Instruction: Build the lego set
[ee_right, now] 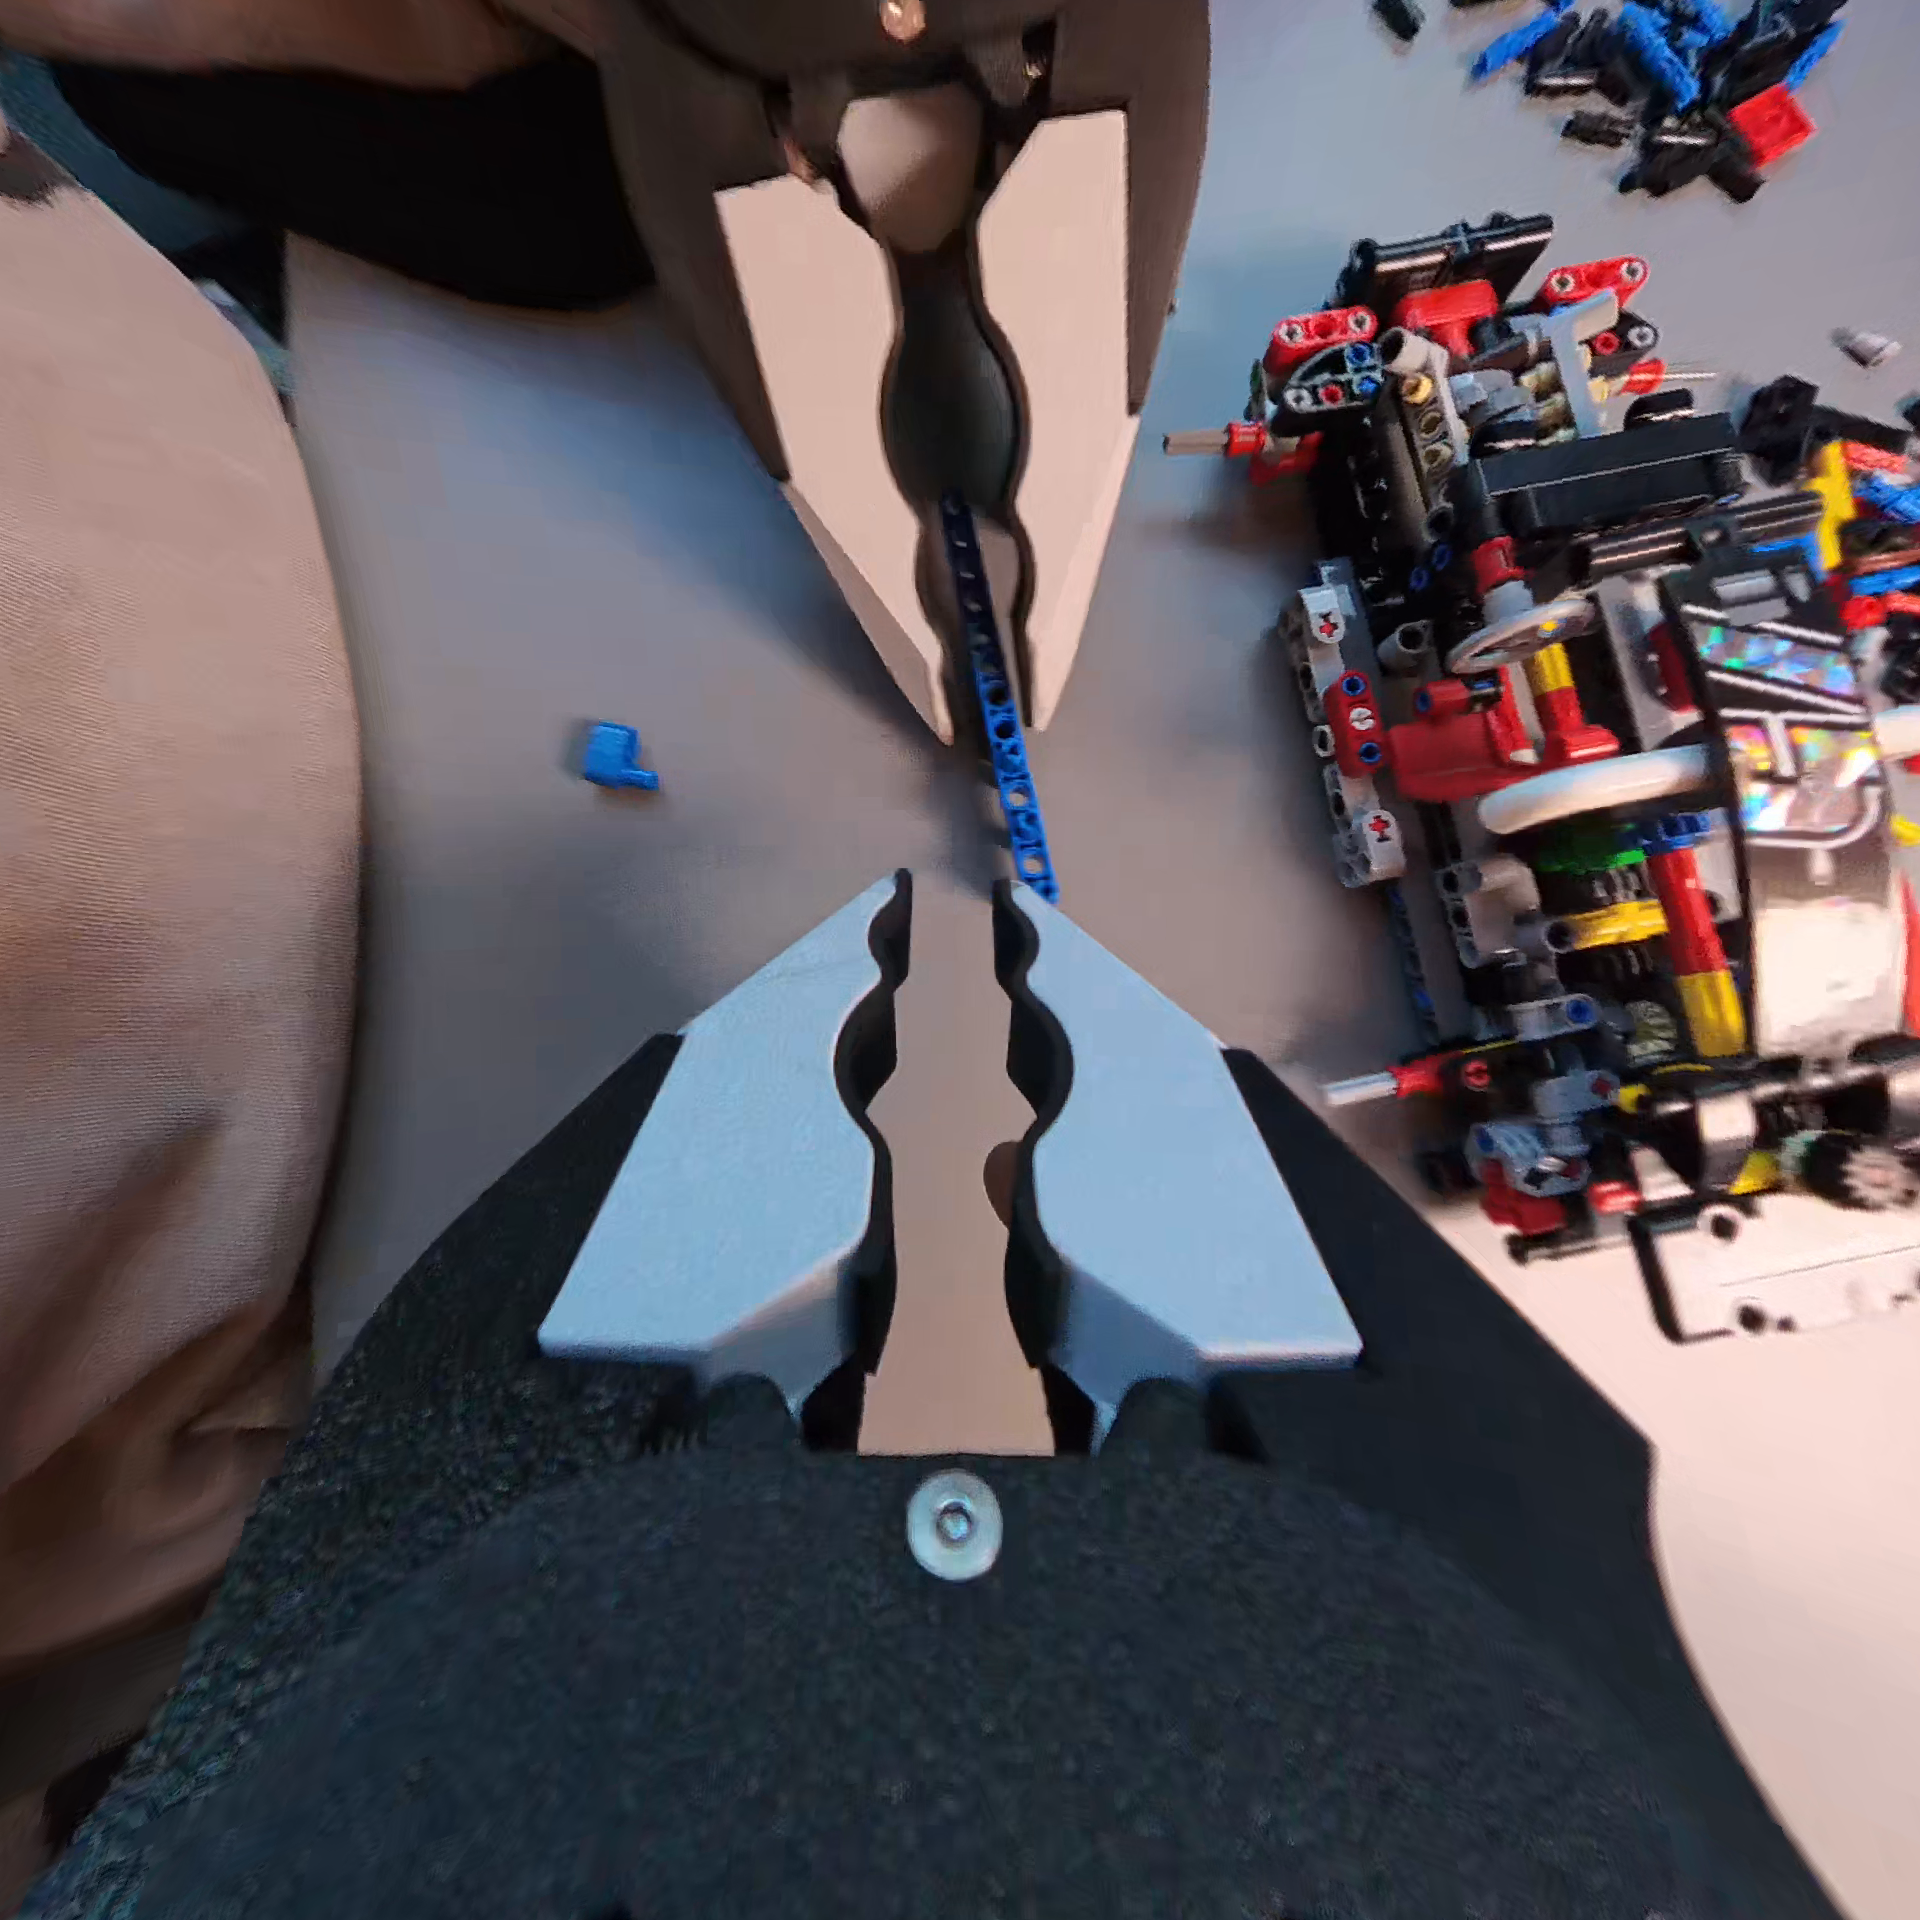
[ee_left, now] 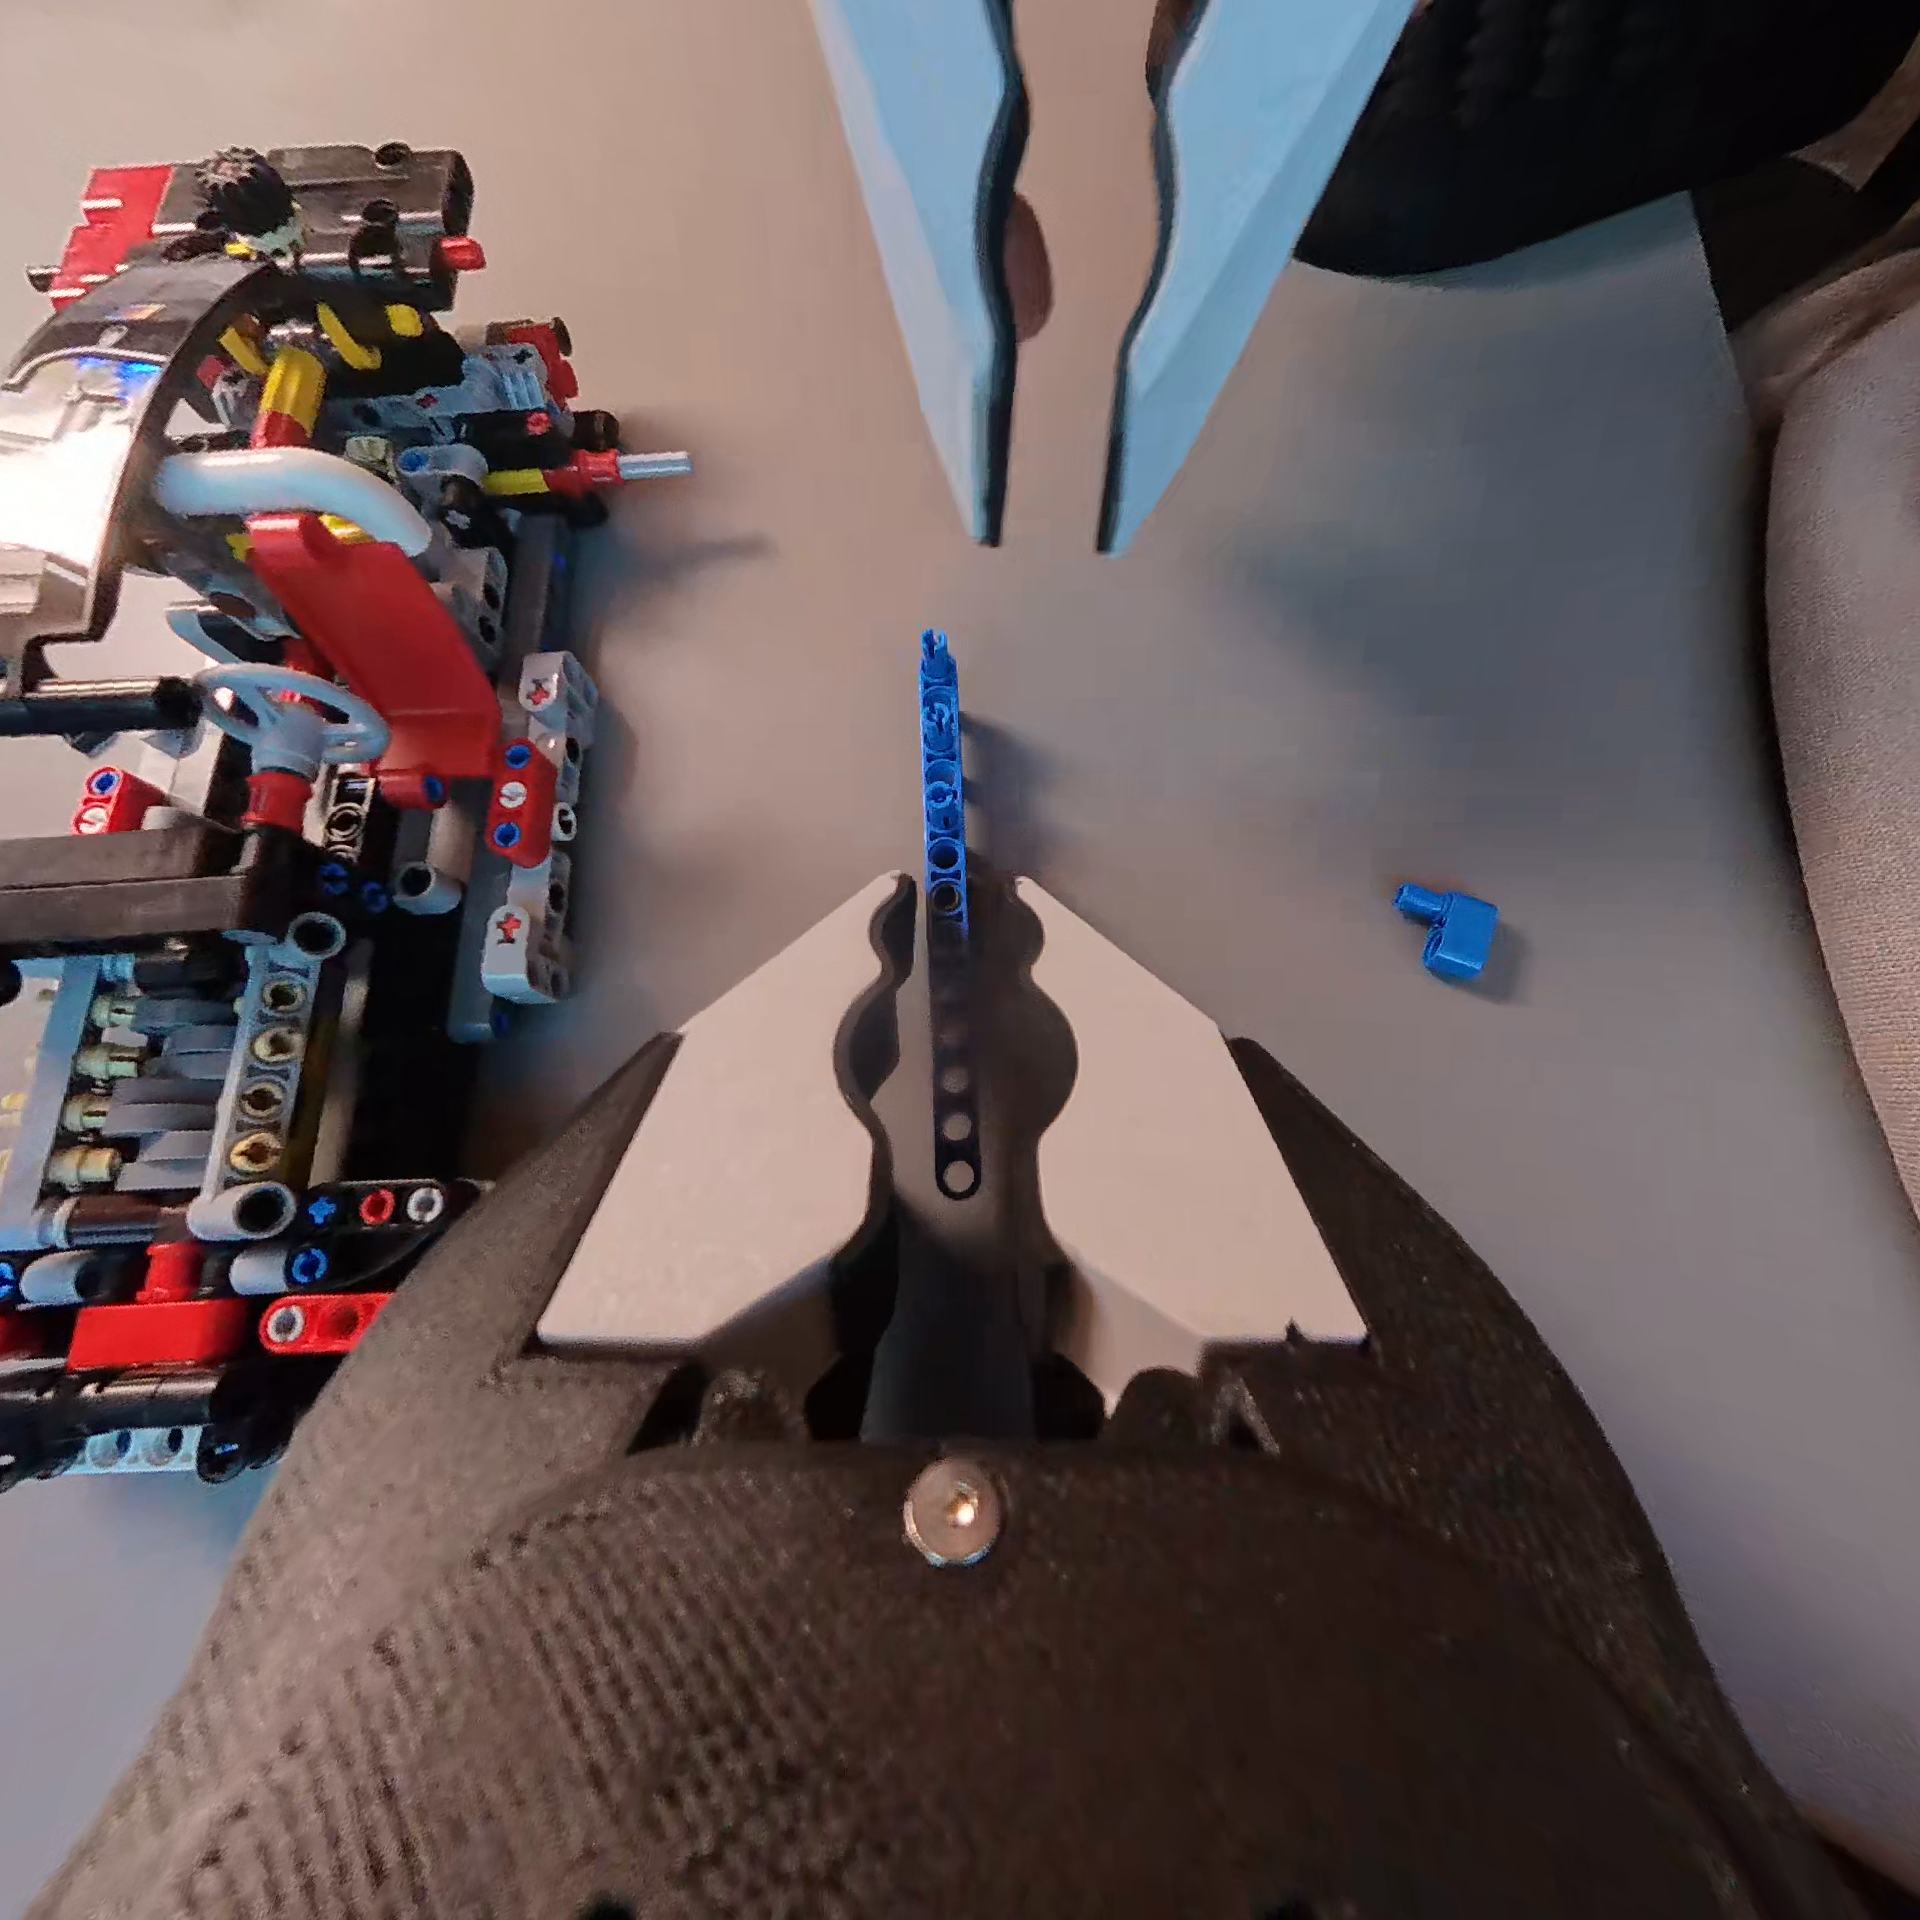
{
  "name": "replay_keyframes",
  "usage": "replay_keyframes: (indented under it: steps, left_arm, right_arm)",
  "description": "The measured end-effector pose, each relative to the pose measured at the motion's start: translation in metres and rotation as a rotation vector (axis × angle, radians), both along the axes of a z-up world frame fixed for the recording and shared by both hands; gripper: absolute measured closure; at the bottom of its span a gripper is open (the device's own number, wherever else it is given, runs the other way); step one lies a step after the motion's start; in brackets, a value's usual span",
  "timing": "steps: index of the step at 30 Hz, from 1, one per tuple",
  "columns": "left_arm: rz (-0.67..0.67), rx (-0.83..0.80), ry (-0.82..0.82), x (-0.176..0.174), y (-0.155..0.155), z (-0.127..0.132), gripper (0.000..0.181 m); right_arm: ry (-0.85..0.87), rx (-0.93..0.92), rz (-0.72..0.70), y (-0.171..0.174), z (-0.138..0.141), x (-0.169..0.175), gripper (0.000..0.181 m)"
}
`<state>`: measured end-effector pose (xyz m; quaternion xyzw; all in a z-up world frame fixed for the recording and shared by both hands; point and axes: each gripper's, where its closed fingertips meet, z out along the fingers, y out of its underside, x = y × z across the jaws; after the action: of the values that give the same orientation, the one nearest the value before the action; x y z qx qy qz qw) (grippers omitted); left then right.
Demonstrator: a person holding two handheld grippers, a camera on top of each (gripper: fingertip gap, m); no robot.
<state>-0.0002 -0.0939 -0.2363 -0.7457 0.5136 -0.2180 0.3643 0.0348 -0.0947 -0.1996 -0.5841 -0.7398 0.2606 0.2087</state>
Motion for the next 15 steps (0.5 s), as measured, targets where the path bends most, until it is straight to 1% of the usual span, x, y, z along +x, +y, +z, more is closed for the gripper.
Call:
replay_keyframes:
  steps: [3,5,8,11,12,13,15]
  left_arm:
    - [-0.003,0.003,-0.036,-0.002,0.0,0.01,0.162]
    - [0.001,0.018,-0.09,-0.005,0.001,0.023,0.161]
    - [0.022,0.017,-0.167,-0.014,0.004,0.04,0.162]
    - [0.01,-0.012,-0.217,-0.016,0.001,0.043,0.162]
    - [-0.003,-0.027,-0.229,-0.015,-0.002,0.043,0.162]
    - [-0.019,-0.041,-0.242,-0.013,-0.005,0.043,0.162]
    - [-0.052,-0.054,-0.268,-0.009,-0.012,0.046,0.163]
  right_arm:
    - [0.053,-0.089,0.021,-0.032,0.001,0.001,0.169]
    - [0.059,-0.136,0.044,-0.058,-0.008,-0.004,0.166]
    - [0.05,-0.135,0.067,-0.085,-0.024,-0.015,0.159]
    - [0.022,-0.045,0.071,-0.088,-0.037,-0.023,0.158]
    - [0.021,-0.014,0.075,-0.087,-0.037,-0.025,0.163]
    - [0.0,0.022,0.083,-0.085,-0.039,-0.024,0.174]
    - [-0.024,0.052,0.116,-0.083,-0.04,-0.019,0.176]
